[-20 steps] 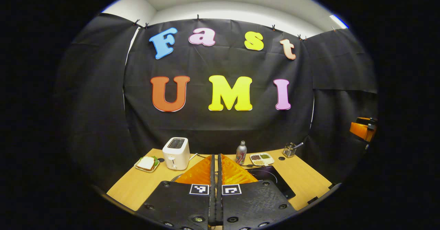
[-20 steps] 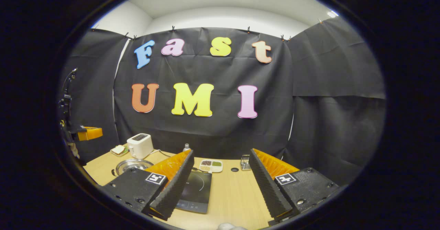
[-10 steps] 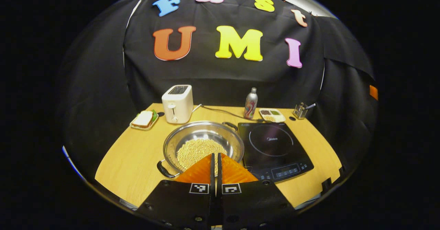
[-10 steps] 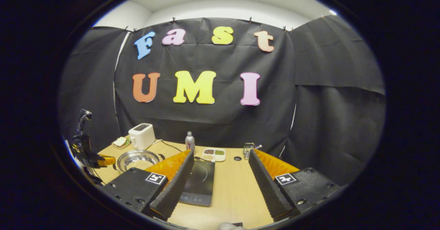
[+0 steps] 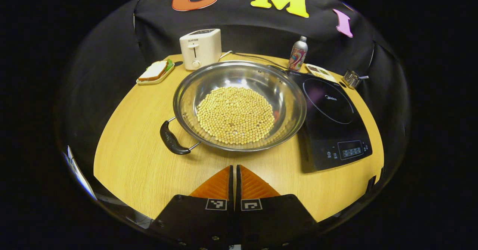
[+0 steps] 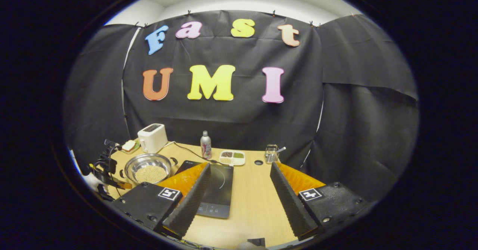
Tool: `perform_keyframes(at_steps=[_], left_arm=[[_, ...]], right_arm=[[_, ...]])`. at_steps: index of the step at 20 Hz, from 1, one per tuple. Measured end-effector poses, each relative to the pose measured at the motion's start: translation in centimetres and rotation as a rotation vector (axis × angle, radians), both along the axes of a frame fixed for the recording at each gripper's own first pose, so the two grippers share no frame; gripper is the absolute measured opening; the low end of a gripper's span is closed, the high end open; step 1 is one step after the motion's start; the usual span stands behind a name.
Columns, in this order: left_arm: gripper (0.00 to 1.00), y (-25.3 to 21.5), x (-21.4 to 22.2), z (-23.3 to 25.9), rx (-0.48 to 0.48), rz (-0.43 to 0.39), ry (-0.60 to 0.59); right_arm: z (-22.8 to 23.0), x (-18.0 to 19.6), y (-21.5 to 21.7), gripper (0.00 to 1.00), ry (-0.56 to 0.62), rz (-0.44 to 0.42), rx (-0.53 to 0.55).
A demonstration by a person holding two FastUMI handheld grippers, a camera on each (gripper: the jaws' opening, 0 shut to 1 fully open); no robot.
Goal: First push the handle of the pot to place it horizontally, then grasp the pot with both hands and set it on the induction cooktop.
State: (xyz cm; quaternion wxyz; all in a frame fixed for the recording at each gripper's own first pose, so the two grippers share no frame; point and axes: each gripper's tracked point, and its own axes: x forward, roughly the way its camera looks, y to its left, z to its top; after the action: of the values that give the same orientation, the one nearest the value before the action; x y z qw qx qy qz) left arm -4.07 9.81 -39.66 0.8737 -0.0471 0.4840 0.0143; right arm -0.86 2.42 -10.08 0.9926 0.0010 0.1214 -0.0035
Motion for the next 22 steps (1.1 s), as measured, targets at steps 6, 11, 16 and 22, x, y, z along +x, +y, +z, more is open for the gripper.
perform_keyframes(at_steps=[6, 11, 16, 22], left_arm=[[0.10, 2.0, 1.2, -1.4, 0.042, 0.000, 0.047], [0.00, 3.6, 2.0, -1.8, 0.036, 0.040, 0.072], [0.00, 5.0, 2.2, -1.6, 0.019, 0.087, 0.088], [0.00, 7.2, 2.6, -1.9, 0.000, 0.149, 0.103]], right_arm=[[-1.3, 0.8, -0.6, 1.00, 0.032, -0.026, 0.010], [-2.0, 1.4, -0.7, 1.00, 0.045, -0.035, 0.023], [-2.4, 2.0, -0.4, 1.00, 0.058, -0.028, 0.027], [-2.1, 2.4, 0.0, 1.00, 0.055, -0.020, 0.026]])
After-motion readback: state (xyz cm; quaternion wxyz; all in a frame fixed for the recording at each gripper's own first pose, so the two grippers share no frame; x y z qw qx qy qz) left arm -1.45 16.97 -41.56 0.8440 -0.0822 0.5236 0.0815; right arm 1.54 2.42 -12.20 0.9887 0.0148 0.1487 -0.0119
